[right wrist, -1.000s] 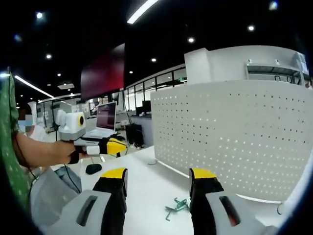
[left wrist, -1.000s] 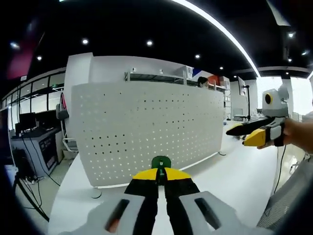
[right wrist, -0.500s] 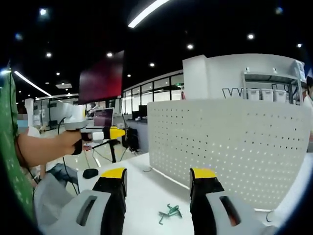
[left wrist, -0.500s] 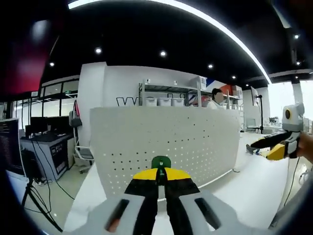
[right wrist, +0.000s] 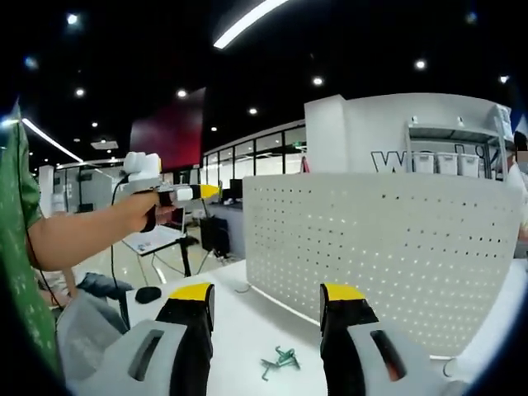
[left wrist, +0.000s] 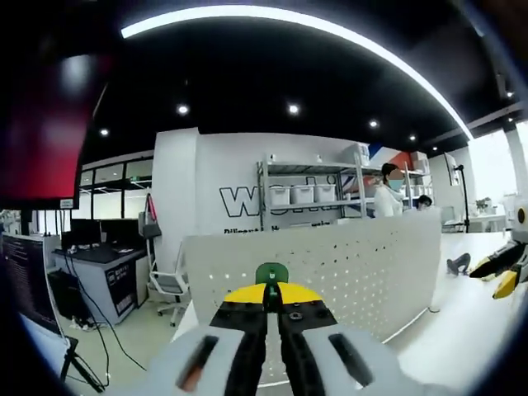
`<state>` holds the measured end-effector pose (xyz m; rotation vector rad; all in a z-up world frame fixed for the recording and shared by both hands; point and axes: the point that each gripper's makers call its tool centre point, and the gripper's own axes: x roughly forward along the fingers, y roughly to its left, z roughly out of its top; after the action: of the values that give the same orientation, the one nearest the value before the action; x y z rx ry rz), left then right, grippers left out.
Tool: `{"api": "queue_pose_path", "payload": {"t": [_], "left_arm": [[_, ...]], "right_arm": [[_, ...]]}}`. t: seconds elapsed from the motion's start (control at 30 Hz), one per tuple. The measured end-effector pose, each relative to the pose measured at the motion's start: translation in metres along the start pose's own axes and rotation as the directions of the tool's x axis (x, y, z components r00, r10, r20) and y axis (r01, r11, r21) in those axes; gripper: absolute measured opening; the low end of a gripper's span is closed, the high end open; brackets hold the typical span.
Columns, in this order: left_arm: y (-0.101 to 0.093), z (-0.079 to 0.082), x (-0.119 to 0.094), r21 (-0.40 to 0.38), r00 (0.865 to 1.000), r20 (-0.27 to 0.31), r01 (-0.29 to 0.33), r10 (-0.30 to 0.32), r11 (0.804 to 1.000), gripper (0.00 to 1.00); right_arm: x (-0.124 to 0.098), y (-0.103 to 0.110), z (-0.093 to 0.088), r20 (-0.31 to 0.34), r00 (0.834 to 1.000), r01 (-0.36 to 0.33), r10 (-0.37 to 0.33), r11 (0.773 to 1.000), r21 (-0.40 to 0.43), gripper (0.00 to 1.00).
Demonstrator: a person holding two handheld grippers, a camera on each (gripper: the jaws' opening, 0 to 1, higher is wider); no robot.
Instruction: Insert the hook assembly into the mounting plate slot until the hook locks in place.
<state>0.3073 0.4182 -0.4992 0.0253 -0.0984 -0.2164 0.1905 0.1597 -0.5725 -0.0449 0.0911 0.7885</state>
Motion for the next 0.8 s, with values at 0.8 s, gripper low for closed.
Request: {"api": "queue_pose_path", "payload": {"t": [0.8], "left_arm": [[0.034,-0.004,0.064,-0.002,0.997,0.018,-0.079,0.079,0.997,0.04]], "right_arm": [[-0.005,-0.015,0.006,-0.006,0.999,0.038,-0.038,0.999,-0.011,0.52]]}}
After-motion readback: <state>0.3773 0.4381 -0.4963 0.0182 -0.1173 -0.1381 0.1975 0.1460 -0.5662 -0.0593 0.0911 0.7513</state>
